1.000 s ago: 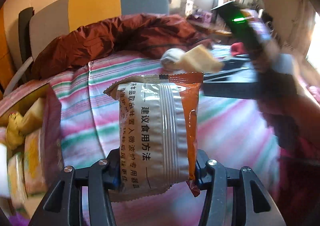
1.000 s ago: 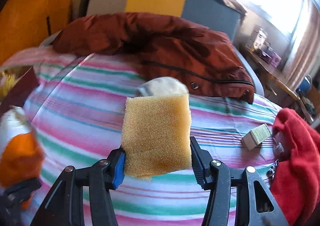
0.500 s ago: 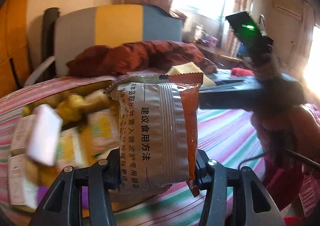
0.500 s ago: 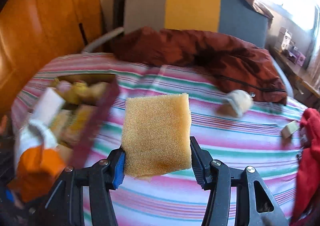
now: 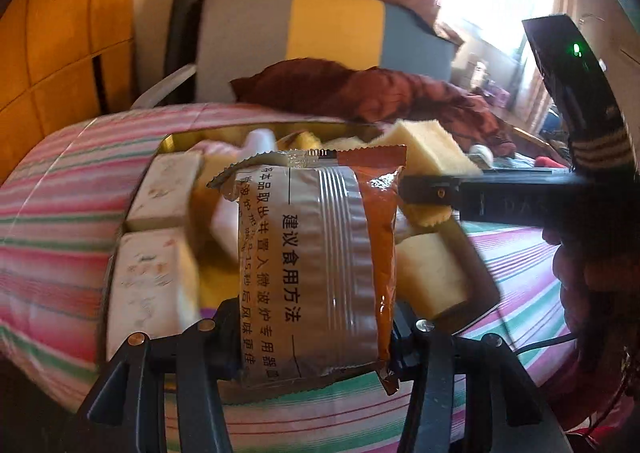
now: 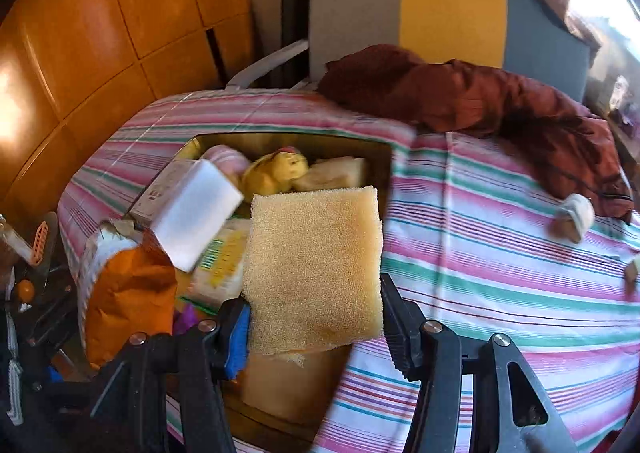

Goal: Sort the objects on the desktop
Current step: 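Place the cracker bag in the tray with the left gripper while the right gripper drops the sponge there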

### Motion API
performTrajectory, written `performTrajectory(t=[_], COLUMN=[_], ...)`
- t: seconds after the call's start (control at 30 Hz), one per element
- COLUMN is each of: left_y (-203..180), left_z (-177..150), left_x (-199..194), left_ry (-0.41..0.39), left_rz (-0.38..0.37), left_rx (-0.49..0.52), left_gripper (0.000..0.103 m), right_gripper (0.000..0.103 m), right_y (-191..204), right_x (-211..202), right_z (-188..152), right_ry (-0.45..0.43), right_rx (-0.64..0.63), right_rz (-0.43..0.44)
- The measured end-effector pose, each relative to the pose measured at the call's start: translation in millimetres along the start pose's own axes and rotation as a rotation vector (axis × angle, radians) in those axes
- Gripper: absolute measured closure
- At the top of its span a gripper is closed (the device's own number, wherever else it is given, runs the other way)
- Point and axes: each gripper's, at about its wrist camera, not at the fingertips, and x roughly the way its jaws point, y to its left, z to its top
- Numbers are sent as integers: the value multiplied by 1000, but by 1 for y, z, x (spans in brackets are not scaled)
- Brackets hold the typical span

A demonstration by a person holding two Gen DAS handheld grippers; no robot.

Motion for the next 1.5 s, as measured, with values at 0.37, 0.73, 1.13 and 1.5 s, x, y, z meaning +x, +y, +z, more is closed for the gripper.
performTrajectory(t=[0.37, 0.73, 1.13, 1.5], left_y=[31, 33, 38, 46], left_z=[7, -3, -6, -5], left_x=[25, -25, -12, -1], left_ry=[66, -96, -61, -24], left_rz=[21, -15, 59, 52], left_rx=[-36, -25, 15, -54], left_gripper=[46, 40, 69, 65], right_gripper=[30, 49, 56, 56], right_y=[3, 23, 75, 58], right_x=[34, 5, 8, -1], right_z=[8, -12, -21, -21], right_ry=[22, -9, -4, -27], right_rx=[213, 131, -34, 13], right_rz=[123, 167, 170, 153])
